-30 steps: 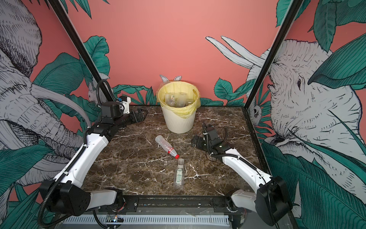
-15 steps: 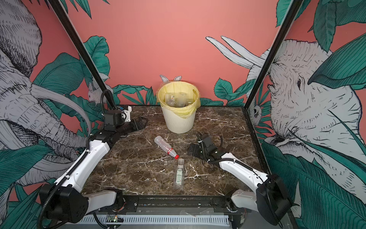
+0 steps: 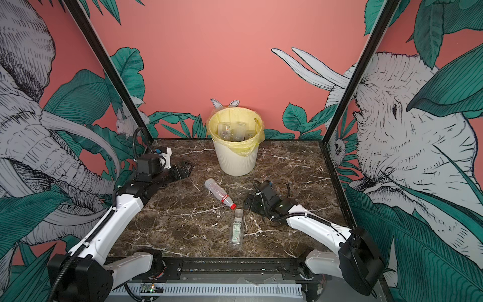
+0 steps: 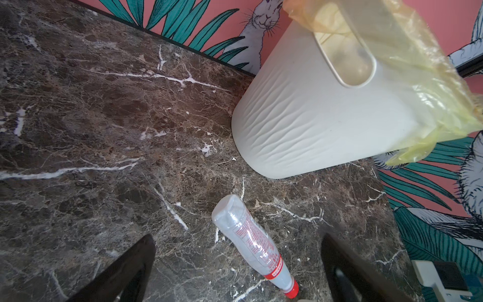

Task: Throw the plastic bottles in the bin
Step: Pick up the plastic bottle from the bottom-center of the table.

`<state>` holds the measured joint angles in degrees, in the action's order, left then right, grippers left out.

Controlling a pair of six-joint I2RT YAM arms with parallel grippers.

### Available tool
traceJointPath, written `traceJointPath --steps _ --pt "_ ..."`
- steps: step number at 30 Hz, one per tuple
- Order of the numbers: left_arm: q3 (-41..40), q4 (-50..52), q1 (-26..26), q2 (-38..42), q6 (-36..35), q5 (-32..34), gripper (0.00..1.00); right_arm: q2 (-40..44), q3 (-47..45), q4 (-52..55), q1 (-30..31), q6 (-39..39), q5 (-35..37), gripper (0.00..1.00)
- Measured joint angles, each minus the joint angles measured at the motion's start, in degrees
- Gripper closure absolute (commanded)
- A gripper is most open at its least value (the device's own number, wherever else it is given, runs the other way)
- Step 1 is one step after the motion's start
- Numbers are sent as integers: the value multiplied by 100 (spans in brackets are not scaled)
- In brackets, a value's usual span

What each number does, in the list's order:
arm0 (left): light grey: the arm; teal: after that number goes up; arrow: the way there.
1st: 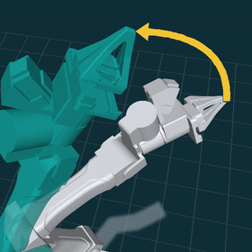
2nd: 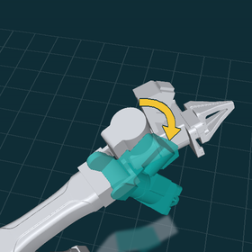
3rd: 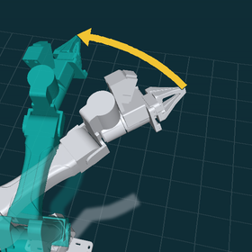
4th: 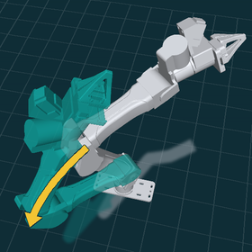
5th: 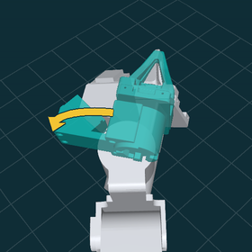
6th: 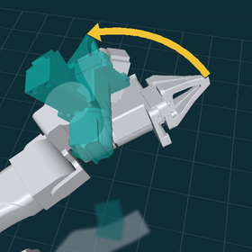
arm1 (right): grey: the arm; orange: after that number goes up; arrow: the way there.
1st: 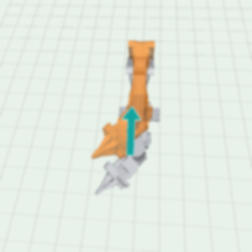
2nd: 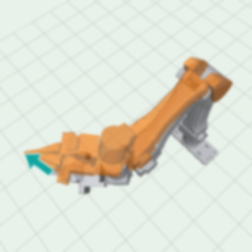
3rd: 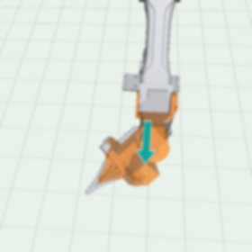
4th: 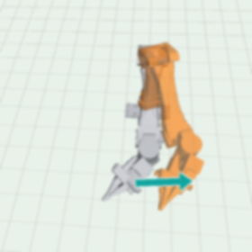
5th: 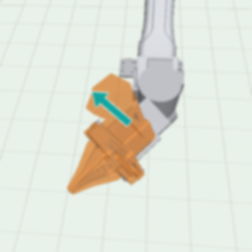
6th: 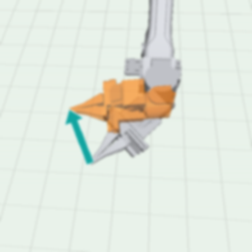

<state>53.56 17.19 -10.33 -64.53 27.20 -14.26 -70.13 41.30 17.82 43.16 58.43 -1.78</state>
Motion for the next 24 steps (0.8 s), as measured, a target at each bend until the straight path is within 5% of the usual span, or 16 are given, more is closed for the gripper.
traceJointPath --steps 24 --pt "-319 42 0 153 0 155 1 -459 765 1010 1598 568 592 4"
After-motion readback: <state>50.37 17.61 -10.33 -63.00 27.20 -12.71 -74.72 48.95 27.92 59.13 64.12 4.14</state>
